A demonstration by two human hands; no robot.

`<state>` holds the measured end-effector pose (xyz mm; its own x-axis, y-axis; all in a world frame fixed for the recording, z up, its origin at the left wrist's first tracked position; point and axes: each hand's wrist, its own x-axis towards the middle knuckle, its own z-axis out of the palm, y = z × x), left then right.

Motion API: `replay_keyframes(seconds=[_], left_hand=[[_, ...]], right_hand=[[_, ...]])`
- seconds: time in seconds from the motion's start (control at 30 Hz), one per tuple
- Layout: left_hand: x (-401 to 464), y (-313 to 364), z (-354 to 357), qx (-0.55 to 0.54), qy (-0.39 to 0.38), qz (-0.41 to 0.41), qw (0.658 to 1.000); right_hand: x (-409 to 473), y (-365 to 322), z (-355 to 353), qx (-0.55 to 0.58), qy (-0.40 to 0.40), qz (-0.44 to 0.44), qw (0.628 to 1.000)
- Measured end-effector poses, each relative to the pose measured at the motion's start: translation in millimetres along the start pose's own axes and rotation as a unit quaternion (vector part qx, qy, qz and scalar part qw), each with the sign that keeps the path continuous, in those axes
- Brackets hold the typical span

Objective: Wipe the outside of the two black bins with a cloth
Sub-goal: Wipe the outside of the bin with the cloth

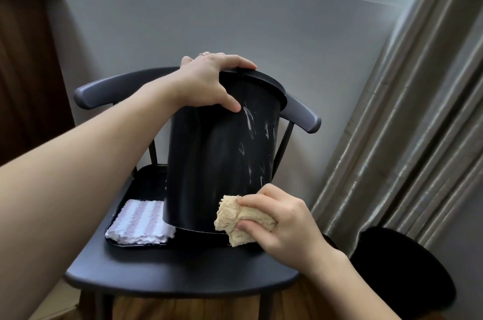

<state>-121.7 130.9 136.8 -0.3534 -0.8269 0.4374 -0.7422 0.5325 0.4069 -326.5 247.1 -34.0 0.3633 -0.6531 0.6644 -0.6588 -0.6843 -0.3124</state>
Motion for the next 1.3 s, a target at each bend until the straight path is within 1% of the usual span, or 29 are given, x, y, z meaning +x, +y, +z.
replay_keyframes(seconds=[0.07,0.13,0.23,0.3,0.37,0.5,0.57,0.67,0.8,0.97,1.1,1.17,1.3], left_hand=[[-0.1,-0.5,-0.6,0.009,-0.005,0.011,1.0],[-0.7,0.1,-0.7,0.006,-0.01,0.014,1.0],[-0.4,-0.6,-1.3,0.0,-0.018,0.016,1.0],[0.3,-2.2,-2.0,0.009,-0.025,0.023,0.999],[0.9,-5.2,-3.8,0.005,-0.032,0.015,0.999],[0.6,-9.6,-4.8,0.002,-0.035,0.018,0.999],[0.8,-9.9,-4.6,0.001,-0.034,0.021,0.999],[1.3,-9.1,-4.2,0.003,-0.037,0.024,0.999],[0.3,-5.0,-3.4,0.024,-0.039,0.057,0.997],[-1.2,-6.1,-6.4,0.016,-0.048,0.062,0.997],[-2.3,-8.3,-7.7,0.021,-0.047,0.056,0.997],[-1.8,-10.2,-8.0,0.013,-0.046,0.05,0.998],[-4.6,-12.9,-10.5,0.008,-0.048,0.03,0.998]], right_hand=[[13.2,-4.2,-4.5,-0.039,0.004,-0.012,0.999],[33.5,-5.6,-10.8,-0.061,0.032,-0.011,0.998],[72.6,-3.2,-21.7,-0.074,0.096,0.018,0.992],[89.5,-1.6,-25.8,-0.075,0.12,0.041,0.989],[87.1,-3.5,-24.0,-0.073,0.113,0.038,0.99],[53.9,-7.4,-14.9,-0.059,0.047,-0.023,0.997],[54.5,-5.9,-17.4,-0.076,0.036,-0.036,0.996],[79.2,-2.3,-27.6,-0.103,0.067,-0.024,0.992],[121.7,3.0,-43.9,-0.077,0.13,0.047,0.987],[145.7,1.6,-48.1,-0.074,0.1,0.025,0.992],[146.1,8.7,-54.6,-0.095,0.124,0.053,0.986],[142.5,7.0,-51.6,-0.095,0.125,0.046,0.986],[113.9,1.7,-43.4,-0.073,0.075,0.002,0.995]])
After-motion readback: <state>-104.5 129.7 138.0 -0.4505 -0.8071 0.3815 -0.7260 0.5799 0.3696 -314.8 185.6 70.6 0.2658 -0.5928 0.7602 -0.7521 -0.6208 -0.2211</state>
